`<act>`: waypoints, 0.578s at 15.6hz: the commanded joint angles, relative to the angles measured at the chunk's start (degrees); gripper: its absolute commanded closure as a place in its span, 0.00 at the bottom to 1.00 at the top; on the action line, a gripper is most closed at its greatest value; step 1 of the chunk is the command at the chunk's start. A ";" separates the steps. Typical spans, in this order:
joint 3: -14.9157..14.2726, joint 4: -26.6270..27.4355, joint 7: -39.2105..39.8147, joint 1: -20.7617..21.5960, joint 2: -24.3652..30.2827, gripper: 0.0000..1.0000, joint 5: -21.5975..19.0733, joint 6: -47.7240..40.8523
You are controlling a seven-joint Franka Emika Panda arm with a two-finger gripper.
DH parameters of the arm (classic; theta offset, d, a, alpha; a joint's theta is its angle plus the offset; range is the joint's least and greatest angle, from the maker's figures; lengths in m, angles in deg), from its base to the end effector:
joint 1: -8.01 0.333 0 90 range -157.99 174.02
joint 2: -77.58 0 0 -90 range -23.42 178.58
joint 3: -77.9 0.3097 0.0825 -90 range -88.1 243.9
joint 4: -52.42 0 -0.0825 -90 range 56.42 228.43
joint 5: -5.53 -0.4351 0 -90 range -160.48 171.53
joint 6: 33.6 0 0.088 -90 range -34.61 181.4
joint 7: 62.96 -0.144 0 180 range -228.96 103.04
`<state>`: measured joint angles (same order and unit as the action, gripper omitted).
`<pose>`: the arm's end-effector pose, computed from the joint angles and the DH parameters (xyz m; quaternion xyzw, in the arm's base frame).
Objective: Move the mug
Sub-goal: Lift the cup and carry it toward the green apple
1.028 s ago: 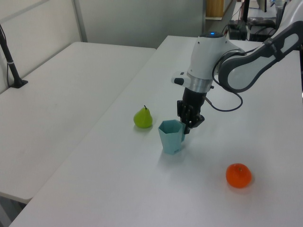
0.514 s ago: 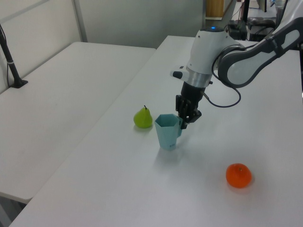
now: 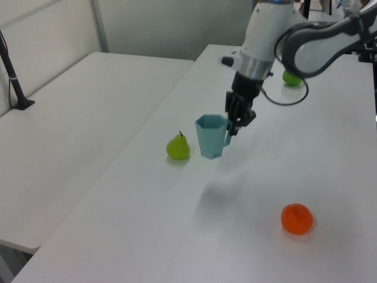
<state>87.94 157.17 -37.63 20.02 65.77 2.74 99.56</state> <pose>0.6455 0.2590 0.3879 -0.9125 -0.3804 -0.1466 0.0332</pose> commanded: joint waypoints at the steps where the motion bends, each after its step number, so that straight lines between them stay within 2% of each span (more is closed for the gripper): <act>1: -0.81 1.34 -2.21 -1.89 7.83 1.00 -2.04 -7.54; 4: -1.51 1.52 -2.39 -3.65 11.80 1.00 -3.28 -11.60; 9: -6.16 2.30 -2.30 -4.18 16.19 1.00 -3.28 -17.57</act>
<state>84.61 157.18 -39.28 15.58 78.04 0.45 85.32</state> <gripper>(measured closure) 0.758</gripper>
